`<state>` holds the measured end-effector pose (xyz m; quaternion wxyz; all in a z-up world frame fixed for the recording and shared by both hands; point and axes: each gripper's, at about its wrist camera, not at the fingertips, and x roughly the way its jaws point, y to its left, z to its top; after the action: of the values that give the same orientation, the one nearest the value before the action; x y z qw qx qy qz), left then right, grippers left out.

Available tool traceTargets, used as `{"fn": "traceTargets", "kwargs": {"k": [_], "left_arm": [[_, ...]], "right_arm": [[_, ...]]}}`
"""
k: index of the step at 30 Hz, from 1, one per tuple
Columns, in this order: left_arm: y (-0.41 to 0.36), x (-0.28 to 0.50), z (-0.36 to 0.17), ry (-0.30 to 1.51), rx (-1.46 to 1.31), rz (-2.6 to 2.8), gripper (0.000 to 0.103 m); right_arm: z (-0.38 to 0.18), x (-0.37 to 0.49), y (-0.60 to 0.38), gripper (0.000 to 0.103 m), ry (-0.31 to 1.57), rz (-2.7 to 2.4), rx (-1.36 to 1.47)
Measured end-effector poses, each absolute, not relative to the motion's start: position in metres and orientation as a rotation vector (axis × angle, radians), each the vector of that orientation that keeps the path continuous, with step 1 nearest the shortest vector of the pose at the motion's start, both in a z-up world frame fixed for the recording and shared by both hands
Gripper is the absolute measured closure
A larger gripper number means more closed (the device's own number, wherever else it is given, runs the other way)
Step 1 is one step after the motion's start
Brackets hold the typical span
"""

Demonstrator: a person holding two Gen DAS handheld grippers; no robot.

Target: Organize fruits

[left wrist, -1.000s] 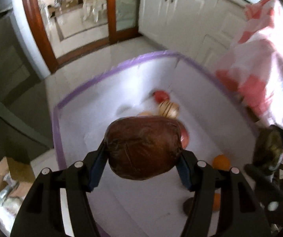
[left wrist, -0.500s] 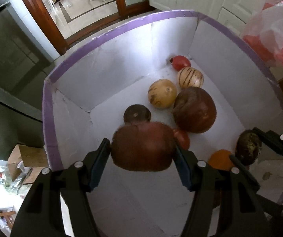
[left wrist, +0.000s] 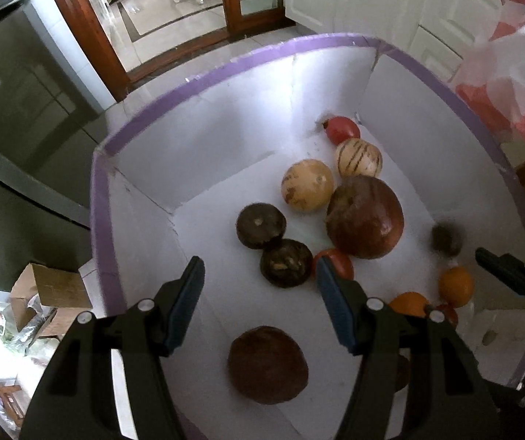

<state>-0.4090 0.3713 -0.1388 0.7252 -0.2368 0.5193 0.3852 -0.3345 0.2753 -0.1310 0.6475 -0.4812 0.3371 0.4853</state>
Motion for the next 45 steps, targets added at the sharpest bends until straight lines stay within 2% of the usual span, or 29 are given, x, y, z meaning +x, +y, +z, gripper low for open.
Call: {"fn": "traceTargets", "kwargs": {"k": [6, 10, 11, 13, 16, 21, 34, 45], "left_arm": [[0.374, -0.416, -0.098, 0.979, -0.472, 0.889, 0.027], [0.369, -0.431, -0.045, 0.728, -0.414, 0.911, 0.003], [0.367, -0.433, -0.035, 0.686, -0.396, 0.914, 0.001], [0.366, -0.436, -0.018, 0.638, -0.367, 0.931, 0.001], [0.371, -0.438, -0.006, 0.630, -0.389, 0.987, 0.001], [0.381, -0.442, -0.011, 0.643, -0.520, 0.960, 0.001], [0.364, -0.418, -0.081, 0.925, -0.496, 0.882, 0.001], [0.351, -0.418, -0.115, 1.023, -0.508, 0.846, 0.001]], "right_arm": [[-0.108, -0.332, 0.266, 0.038, 0.751, 1.113, -1.032], [-0.081, -0.334, 0.256, 0.023, 0.744, 1.137, -0.968], [-0.076, -0.336, 0.255, 0.020, 0.743, 1.141, -0.958], [-0.065, -0.338, 0.249, 0.016, 0.747, 1.152, -0.932], [-0.053, -0.338, 0.243, 0.017, 0.772, 1.158, -0.898], [-0.045, -0.334, 0.236, 0.017, 0.811, 1.142, -0.856], [-0.073, -0.322, 0.241, 0.016, 0.907, 1.064, -0.850], [-0.092, -0.315, 0.243, 0.016, 0.974, 1.014, -0.867]]}}
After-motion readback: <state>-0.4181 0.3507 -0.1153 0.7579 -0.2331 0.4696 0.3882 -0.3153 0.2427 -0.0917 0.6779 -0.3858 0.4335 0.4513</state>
